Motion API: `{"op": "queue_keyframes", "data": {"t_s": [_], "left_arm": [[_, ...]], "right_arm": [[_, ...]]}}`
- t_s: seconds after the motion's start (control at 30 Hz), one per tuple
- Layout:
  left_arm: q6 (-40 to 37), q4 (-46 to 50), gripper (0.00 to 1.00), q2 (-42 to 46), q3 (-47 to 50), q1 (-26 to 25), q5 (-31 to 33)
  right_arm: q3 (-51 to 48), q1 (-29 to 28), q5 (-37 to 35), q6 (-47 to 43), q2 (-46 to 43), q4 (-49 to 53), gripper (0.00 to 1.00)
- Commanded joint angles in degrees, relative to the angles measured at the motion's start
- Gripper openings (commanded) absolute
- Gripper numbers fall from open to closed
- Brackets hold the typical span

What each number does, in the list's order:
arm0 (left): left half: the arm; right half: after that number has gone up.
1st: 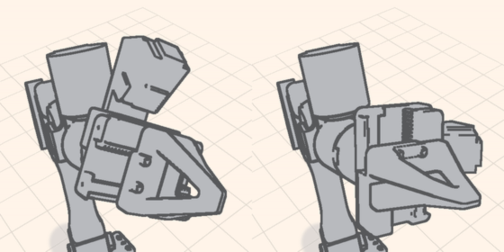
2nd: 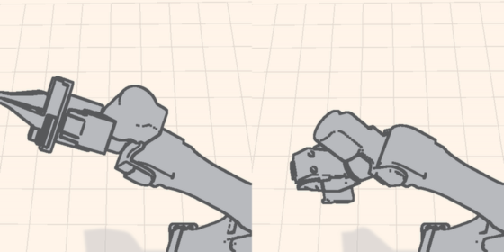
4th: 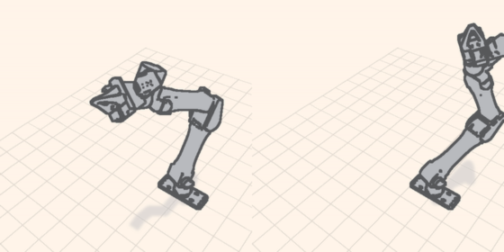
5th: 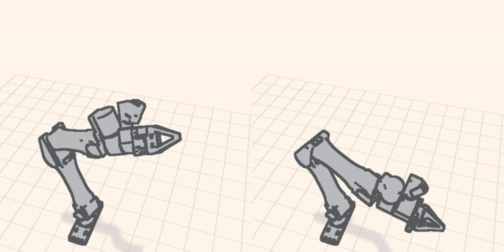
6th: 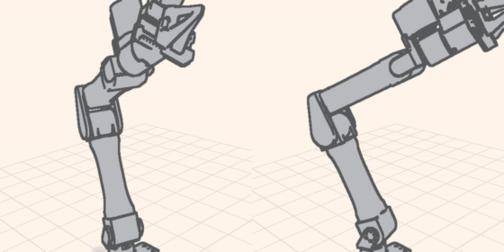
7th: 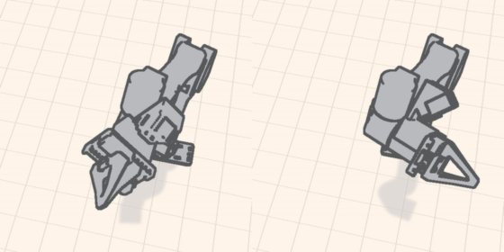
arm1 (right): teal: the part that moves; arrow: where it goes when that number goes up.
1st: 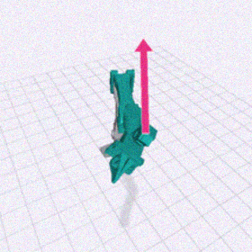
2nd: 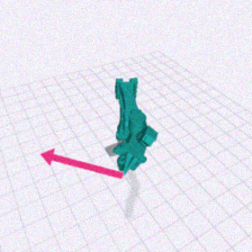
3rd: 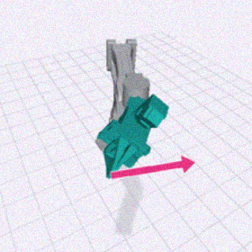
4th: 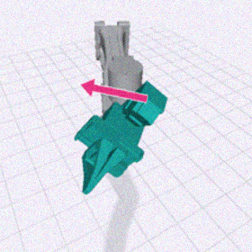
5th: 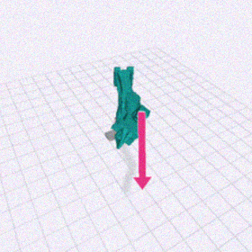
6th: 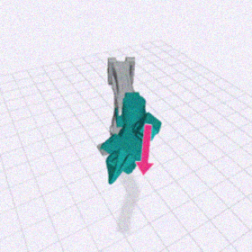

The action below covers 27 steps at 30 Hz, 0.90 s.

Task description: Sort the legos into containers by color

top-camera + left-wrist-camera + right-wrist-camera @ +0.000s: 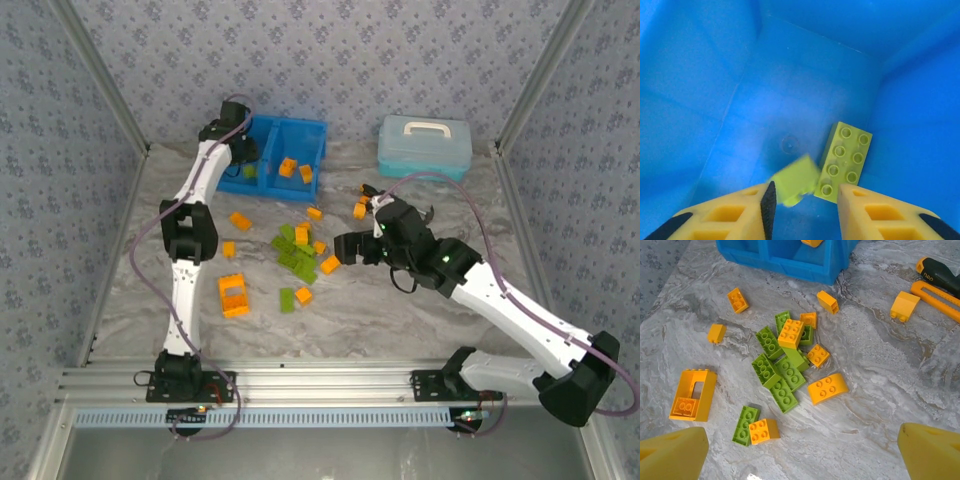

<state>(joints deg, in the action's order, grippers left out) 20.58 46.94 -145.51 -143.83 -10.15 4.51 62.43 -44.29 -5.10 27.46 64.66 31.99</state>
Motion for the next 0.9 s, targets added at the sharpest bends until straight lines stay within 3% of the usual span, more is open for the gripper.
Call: {"op": "queue_keyframes", "data": {"t_s": [0.0,0.1,0.27,0.47,0.7,0.77,0.87], "left_arm": [[-0.1,2.5,0.41,6.5,-1.1,-0.3,0.2],[2.5,0.6,0.42,14.4,5.7,-0.7,0.1],[9.6,-11.3,0.45,31.6,28.1,-3.4,-1.6],[17.5,-22.5,0.46,50.3,56.3,-12.1,3.4],[20.4,-18.3,0.47,64.7,76.1,-20.1,10.8],[20.3,-15.5,0.53,69.0,80.8,-20.4,12.0],[18.2,-11.3,0.81,75.7,85.9,-20.4,13.8]], "right_arm": [[2.2,-0.3,0.7,0.2,0.4,1.0,1.00],[2.0,-0.4,0.5,0.4,0.5,0.7,1.00],[0.8,-0.7,0.2,0.8,0.5,-0.6,1.00],[-0.8,-0.5,-0.6,0.8,1.0,-1.8,1.00],[-1.7,-1.5,2.0,-2.2,5.5,-3.1,1.00],[-2.2,-3.3,2.8,-4.8,8.8,-4.6,1.00],[-2.6,-6.3,4.4,-8.6,15.5,-7.6,1.00]]}}
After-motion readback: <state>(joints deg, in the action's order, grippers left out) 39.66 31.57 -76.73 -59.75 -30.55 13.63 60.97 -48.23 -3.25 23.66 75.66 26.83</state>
